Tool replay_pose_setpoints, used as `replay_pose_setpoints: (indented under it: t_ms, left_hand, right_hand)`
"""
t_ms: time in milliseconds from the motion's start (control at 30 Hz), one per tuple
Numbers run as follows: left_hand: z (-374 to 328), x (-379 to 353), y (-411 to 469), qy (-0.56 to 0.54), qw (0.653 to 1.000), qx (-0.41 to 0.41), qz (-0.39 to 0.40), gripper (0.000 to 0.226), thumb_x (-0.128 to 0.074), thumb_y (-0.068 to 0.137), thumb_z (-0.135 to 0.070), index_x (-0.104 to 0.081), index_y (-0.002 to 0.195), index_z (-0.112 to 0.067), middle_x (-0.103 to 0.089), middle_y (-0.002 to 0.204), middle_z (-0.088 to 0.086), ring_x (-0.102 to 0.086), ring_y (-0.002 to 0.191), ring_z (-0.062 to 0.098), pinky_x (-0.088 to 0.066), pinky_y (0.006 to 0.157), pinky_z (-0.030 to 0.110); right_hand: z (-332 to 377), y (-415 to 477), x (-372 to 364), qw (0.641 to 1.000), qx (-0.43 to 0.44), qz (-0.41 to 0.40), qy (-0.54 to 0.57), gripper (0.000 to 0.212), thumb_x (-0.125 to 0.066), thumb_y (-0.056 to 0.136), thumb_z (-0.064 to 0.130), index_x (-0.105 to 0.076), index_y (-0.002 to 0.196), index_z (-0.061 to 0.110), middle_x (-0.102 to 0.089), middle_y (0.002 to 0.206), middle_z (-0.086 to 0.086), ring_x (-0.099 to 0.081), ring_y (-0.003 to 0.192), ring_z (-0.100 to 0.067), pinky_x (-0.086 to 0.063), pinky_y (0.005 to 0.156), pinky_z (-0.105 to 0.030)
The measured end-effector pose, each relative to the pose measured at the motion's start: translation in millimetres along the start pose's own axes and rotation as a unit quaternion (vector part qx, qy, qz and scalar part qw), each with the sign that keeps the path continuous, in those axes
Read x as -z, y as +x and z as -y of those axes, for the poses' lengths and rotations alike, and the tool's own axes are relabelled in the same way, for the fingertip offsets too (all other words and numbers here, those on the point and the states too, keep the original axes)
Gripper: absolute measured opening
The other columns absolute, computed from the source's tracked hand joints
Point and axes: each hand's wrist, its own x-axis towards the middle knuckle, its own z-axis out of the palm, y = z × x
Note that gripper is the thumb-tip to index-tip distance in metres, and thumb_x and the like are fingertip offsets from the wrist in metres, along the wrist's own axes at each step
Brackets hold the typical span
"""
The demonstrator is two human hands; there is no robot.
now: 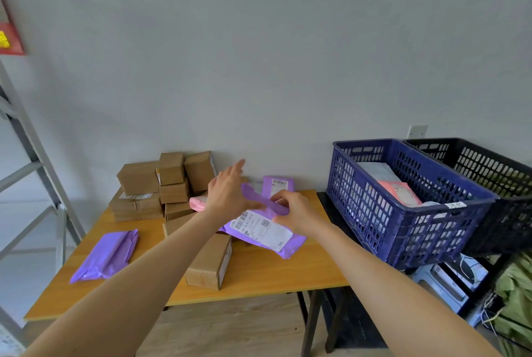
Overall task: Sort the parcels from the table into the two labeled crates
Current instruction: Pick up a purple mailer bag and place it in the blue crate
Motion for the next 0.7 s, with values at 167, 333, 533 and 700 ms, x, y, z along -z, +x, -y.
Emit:
replay_pose_setpoints:
  t_ms: [167, 333, 533, 700]
  left_hand:
    - [19, -4, -9, -0.201, 0.962, 0.185, 0.023, 0.133, -0.091, 0.054, -0.041, -0.008, 0.154, -0.013, -0.031, 0.154, 0.009, -0.033, 0.139, 0.028, -0.037, 0.108, 0.044]
    - [31, -11, -24, -0.285, 0.925, 0.246, 0.050, 0.111, -0.086, 0.066, -0.038, -0.021, 0.151, -0.011, -0.046, 0.140, 0.009, -0.050, 0.120, 0.023, -0.044, 0.094, 0.034]
    - [8, -17, -35, -0.443, 0.862, 0.214, 0.118, 0.057, -0.078, 0.080, -0.025, -0.054, 0.131, -0.014, -0.068, 0.114, 0.005, -0.065, 0.106, 0.023, -0.048, 0.101, 0.048]
    - [-16, -29, -46, -0.509, 0.825, 0.212, 0.126, 0.047, -0.075, 0.081, -0.012, -0.058, 0.125, -0.011, -0.071, 0.112, 0.010, -0.069, 0.101, 0.029, -0.052, 0.095, 0.049]
  right_hand:
    - [-10, 1, 9, 0.987, -0.053, -0.050, 0.147, 0.044, -0.076, 0.077, 0.007, -0.062, 0.116, 0.018, -0.064, 0.099, 0.009, -0.061, 0.088, -0.003, -0.044, 0.065, -0.012]
    - [-17, -2, 18, 0.945, -0.075, -0.114, 0.298, 0.043, -0.077, 0.076, 0.004, -0.062, 0.105, 0.034, -0.068, 0.105, -0.004, -0.066, 0.098, -0.018, -0.054, 0.085, -0.035]
    - [-25, -21, 32, 0.896, -0.082, -0.103, 0.425, 0.048, -0.067, 0.080, -0.012, -0.062, 0.116, 0.019, -0.069, 0.107, -0.010, -0.070, 0.095, -0.022, -0.057, 0.087, -0.043]
    - [-35, -46, 40, 0.888, -0.088, -0.085, 0.443, 0.049, -0.068, 0.081, -0.009, -0.060, 0.117, 0.022, -0.071, 0.102, -0.008, -0.072, 0.092, -0.022, -0.060, 0.076, -0.038]
